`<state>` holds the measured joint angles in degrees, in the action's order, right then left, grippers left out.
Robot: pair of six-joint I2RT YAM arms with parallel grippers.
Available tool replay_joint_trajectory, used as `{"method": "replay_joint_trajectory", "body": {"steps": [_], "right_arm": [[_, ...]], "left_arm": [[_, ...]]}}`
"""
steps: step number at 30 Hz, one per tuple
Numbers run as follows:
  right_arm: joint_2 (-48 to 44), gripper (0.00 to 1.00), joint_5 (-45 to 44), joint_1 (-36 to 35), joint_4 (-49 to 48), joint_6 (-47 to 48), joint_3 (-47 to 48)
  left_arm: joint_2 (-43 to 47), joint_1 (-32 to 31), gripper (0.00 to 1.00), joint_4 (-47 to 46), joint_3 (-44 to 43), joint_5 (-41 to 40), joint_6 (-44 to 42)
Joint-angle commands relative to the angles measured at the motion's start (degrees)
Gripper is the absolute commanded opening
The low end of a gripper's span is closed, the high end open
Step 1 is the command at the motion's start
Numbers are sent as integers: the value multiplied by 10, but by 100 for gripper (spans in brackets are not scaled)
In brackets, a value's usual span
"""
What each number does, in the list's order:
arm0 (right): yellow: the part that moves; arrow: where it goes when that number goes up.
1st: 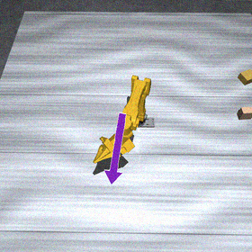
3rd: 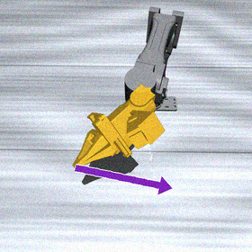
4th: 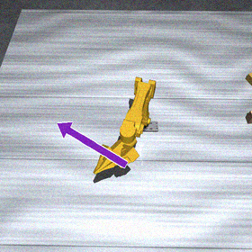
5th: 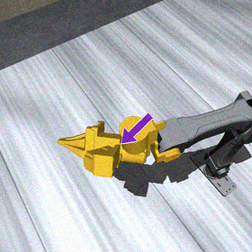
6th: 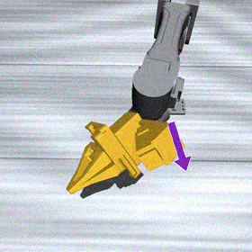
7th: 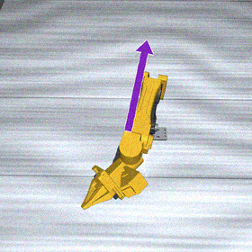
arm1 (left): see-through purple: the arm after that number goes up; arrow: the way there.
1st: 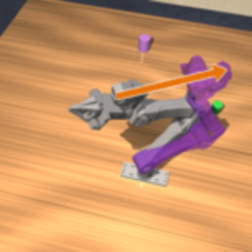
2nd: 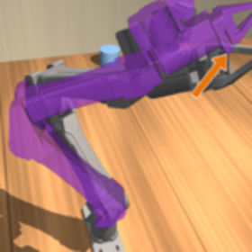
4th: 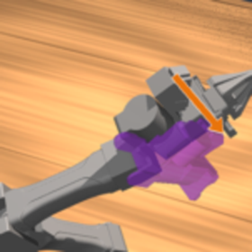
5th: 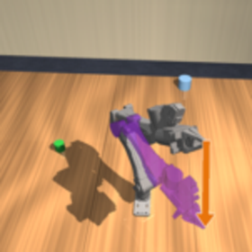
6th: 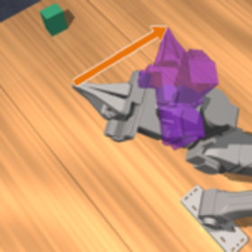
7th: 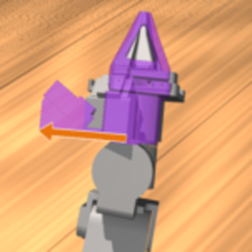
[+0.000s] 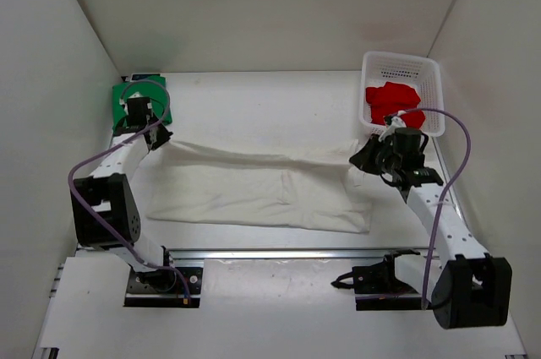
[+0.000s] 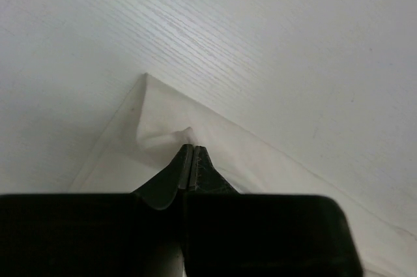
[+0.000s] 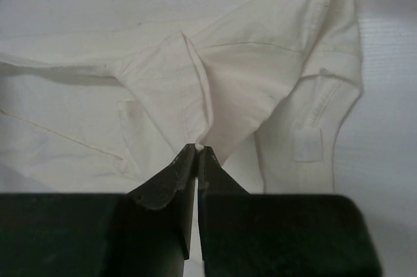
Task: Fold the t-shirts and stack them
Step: Grap the side of the flattened tshirt furthest away from the robot with both arms, then fold the other side of the tshirt into a rectangle
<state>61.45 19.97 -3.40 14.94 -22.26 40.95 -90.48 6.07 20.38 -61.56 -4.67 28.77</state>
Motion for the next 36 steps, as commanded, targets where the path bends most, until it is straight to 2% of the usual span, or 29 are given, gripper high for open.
{"method": "replay_joint_trajectory", "body": {"steps": [1, 9, 15, 17, 20, 22, 26, 29, 31, 33, 36], "right_arm": [[-58, 0, -7, 17, 9, 6, -42], [-158, 0, 26, 55, 65, -21, -115], [-192, 0, 81, 74, 50, -81, -198], [-205, 0, 84, 74, 45, -99, -222], [-229, 0, 93, 80, 46, -120, -249], [-243, 0, 96, 78, 38, -128, -263], [-238, 8, 77, 74, 47, -110, -236], [-229, 12, 25, 49, 82, -89, -190], [-221, 20, -14, 17, 84, -77, -161], [-183, 22, -39, -18, 79, -71, -146], [-103, 21, -50, -73, 13, -63, -118]], "left_arm": [[61, 11, 0, -34, 16, 25, 12], [88, 18, 0, -36, 27, 32, 15], [84, 18, 1, -42, 108, 40, 17], [75, 40, 4, -46, 136, 65, 44], [84, 77, 15, -67, 178, 133, 87], [96, 86, 29, -76, 194, 133, 102], [156, 80, 32, -88, 203, 104, 125], [206, 57, 31, -91, 199, 66, 129], [235, 34, 32, -101, 199, 48, 131], [250, 11, 32, -110, 205, 30, 124], [248, -41, 32, -144, 217, 59, 129]]}}
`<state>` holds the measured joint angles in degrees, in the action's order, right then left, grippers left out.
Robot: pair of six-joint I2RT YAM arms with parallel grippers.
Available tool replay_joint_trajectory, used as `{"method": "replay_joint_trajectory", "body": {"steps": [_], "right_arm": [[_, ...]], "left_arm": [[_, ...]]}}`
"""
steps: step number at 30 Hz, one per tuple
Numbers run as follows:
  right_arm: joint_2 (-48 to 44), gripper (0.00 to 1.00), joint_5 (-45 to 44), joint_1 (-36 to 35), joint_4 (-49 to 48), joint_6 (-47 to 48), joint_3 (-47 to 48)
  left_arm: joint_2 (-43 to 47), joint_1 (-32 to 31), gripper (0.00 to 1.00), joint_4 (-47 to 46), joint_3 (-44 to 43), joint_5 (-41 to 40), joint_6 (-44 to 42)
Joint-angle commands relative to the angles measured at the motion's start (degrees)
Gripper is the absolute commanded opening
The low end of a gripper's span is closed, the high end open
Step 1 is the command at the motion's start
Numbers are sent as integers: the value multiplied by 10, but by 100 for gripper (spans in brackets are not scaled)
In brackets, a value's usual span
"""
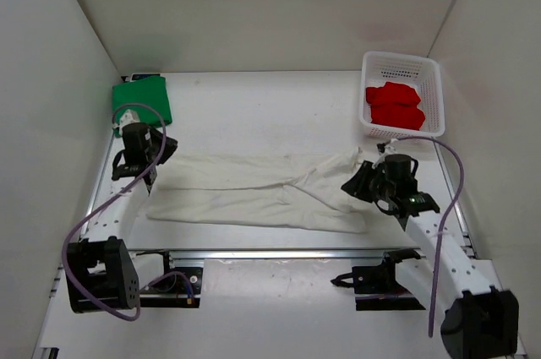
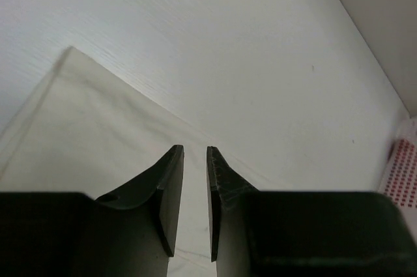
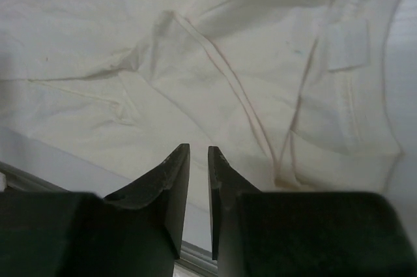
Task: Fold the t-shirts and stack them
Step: Fold the other side of the tshirt into a rectangle
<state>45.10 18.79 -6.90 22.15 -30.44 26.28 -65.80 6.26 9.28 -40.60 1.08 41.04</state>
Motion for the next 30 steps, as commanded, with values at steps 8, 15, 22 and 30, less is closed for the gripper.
{"method": "replay_joint_trajectory", "body": {"steps": [8, 15, 22, 30], "right_arm": [[307, 7, -18, -87, -196, 64, 161], [405, 43, 7, -96, -284, 71, 175], [467, 49, 90, -76, -319, 84, 176], [480, 34, 172, -69, -368, 60, 156]], "left_arm": [[-10, -241, 31, -68, 39, -10, -1], [0, -338, 30, -116, 107, 17, 9], [24, -314, 29, -147, 174, 47, 22], [37, -310, 29, -155, 192, 52, 28]]}}
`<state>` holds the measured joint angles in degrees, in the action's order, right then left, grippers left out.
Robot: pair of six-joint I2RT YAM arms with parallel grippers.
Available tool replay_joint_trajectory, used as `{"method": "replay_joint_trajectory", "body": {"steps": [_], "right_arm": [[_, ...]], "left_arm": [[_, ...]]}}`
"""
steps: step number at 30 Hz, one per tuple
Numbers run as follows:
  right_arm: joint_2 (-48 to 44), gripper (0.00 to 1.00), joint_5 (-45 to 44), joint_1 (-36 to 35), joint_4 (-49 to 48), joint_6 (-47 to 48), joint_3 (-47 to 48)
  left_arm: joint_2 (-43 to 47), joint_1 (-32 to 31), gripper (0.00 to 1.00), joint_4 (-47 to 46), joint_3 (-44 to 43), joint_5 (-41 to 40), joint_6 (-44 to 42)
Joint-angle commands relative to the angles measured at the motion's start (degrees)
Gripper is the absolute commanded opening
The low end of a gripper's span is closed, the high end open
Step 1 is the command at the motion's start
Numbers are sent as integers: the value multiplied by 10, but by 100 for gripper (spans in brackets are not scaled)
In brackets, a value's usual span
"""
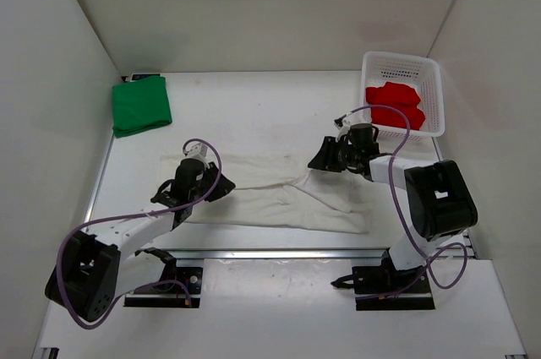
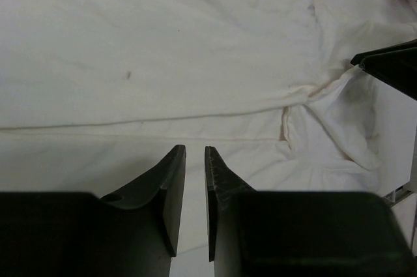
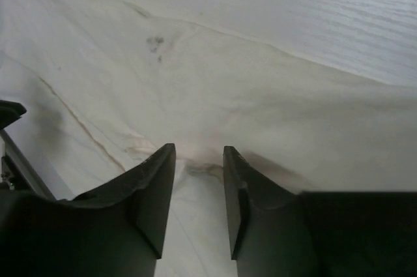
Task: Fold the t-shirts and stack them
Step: Fold the other side of the tshirt into a rectangle
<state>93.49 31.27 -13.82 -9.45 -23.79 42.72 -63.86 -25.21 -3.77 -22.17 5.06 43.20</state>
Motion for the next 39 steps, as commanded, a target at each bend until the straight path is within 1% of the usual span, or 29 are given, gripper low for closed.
{"method": "replay_joint_trajectory", "body": {"steps": [1, 3, 5, 8, 9, 11, 12, 14, 15, 16, 18, 20, 22, 24, 25, 28, 29, 34, 37, 39], "right_arm": [[-6, 32, 49, -2, -54, -11, -14], [-25, 35, 42, -6, -62, -16, -34], [-34, 42, 28, -10, -66, -14, -47], [-33, 45, 26, -7, -60, -10, -58], [-35, 44, 25, -9, -56, -7, -60], [-38, 31, 21, -10, -48, -8, -58], [-42, 29, 20, -9, -53, -7, -62], [-57, 22, 10, -18, -52, -8, -67], [-60, 12, 7, -21, -52, -2, -69], [-66, 5, 4, -23, -40, -4, -66], [-77, 3, -5, -31, -24, -6, -63], [-111, 3, -25, -45, 4, -7, -62], [-138, 3, -51, -65, 59, -10, -60], [-172, 4, -73, -78, 93, -16, -55], [-180, 4, -88, -87, 130, -22, -55], [-213, 2, -109, -114, 160, -38, -57], [-219, 2, -107, -112, 168, -43, -59], [-213, 1, -155, -181, 210, -66, -28], [-183, 1, -194, -220, 244, -60, 5], [-165, 0, -205, -246, 262, -65, 16]], "left_arm": [[16, 3, 29, -23, 6, 13, 6], [17, 3, 29, -25, 7, 11, 6], [22, 5, 28, -26, 10, 14, 9], [23, 7, 29, -28, 12, 16, 13], [23, 5, 29, -27, 8, 14, 14], [26, 4, 29, -26, 7, 9, 8], [29, 4, 29, -25, 7, 13, 13], [35, 7, 29, -26, 9, 14, 15], [36, 7, 29, -25, 13, 12, 17], [35, 6, 28, -26, 10, 11, 18], [38, 10, 28, -25, 8, 14, 19], [44, 6, 29, -22, 6, 13, 19], [44, 9, 28, -20, 5, 14, 20], [51, 10, 29, -19, 6, 18, 20], [52, 10, 29, -21, 5, 17, 21], [51, 14, 29, -24, 3, 18, 25], [56, 10, 29, -24, 3, 25, 25], [64, 8, 28, -25, 4, 21, 31], [72, 6, 29, -20, 0, 23, 34], [84, 8, 29, -18, 3, 22, 36]]}}
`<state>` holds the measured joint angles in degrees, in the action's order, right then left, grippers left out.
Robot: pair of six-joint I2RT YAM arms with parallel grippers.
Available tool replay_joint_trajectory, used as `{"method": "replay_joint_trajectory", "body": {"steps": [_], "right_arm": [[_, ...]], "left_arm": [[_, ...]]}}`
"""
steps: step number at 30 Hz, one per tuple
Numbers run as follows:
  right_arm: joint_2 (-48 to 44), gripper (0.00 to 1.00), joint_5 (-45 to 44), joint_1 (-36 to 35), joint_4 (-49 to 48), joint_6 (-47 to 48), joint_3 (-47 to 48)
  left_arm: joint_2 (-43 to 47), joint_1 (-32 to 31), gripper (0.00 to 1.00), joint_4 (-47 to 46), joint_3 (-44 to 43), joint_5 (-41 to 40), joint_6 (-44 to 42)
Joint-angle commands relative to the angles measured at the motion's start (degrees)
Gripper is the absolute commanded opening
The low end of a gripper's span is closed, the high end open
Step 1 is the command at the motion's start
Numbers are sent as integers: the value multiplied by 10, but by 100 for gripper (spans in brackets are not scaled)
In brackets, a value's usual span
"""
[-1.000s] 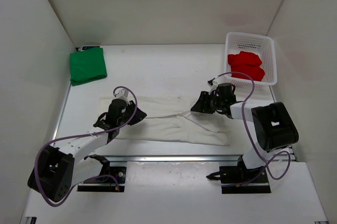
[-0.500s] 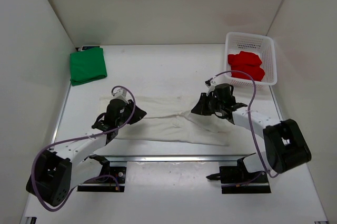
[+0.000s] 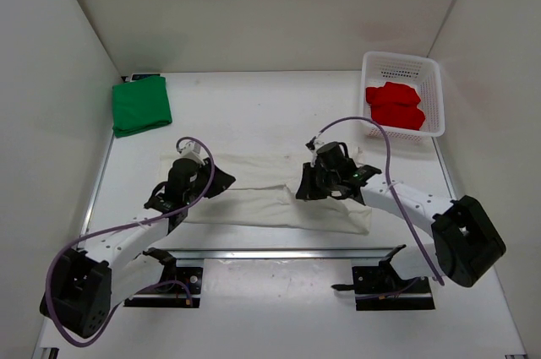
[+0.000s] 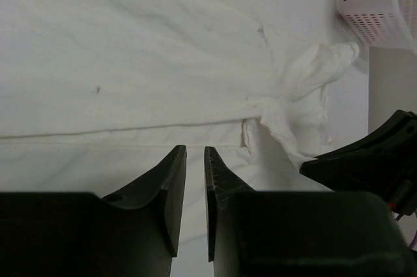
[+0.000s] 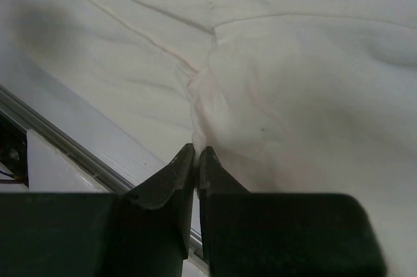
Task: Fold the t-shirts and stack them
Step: Fold the other side of the tshirt into a rectangle
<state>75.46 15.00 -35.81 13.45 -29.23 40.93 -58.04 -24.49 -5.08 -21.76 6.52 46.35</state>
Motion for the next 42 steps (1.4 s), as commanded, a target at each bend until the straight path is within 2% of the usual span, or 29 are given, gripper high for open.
{"method": "replay_joint_trajectory", "body": {"steps": [1, 5, 13, 14, 16, 19, 20, 22, 24, 26, 30, 31, 34, 36, 39, 42], "right_arm": [[24, 0, -45, -27, 32, -13, 35], [38, 0, -57, -64, 21, -30, 26], [48, 2, -53, -94, 3, -54, 14], [45, 3, -48, -92, 3, -56, 11], [41, 15, -38, -90, 1, -57, 8], [16, 26, -18, -66, 3, -39, 4], [-1, 27, -17, -57, 0, -35, -3], [-36, 31, 1, 4, -20, -28, -29], [-81, 29, 31, 66, -89, -25, -64], [-100, 11, 62, 174, -144, -35, -95], [-103, 3, 72, 305, -275, -68, -141], [-100, 5, 75, 331, -288, -71, -144], [-71, 25, 74, 384, -310, -67, -132], [-57, 30, 78, 400, -337, -72, -140], [-40, 35, 83, 414, -356, -72, -148], [-11, 36, 93, 434, -360, -69, -153]], "left_arm": [[28, 1, 29, -4, 6, 10, 4], [42, 10, 29, -3, 8, 14, 9], [49, 15, 29, -2, 10, 18, 16], [53, 16, 29, -1, 8, 18, 9], [56, 22, 29, 0, 10, 17, 10], [54, 23, 30, -5, 17, 19, 10], [52, 23, 29, -7, 18, 21, 10], [40, 19, 29, -15, 16, 13, 10], [23, 9, 29, -29, 4, -1, 9], [-8, 5, 29, -48, -13, -2, 7], [-117, 7, 29, -77, -81, 5, 4], [-152, 12, 29, -82, -101, 10, 3], [-223, 37, 28, -113, -122, 51, 29], [-254, 50, 28, -139, -123, 66, 47], [-294, 52, 28, -158, -132, 82, 66], [-322, 50, 28, -166, -149, 88, 64]]}}
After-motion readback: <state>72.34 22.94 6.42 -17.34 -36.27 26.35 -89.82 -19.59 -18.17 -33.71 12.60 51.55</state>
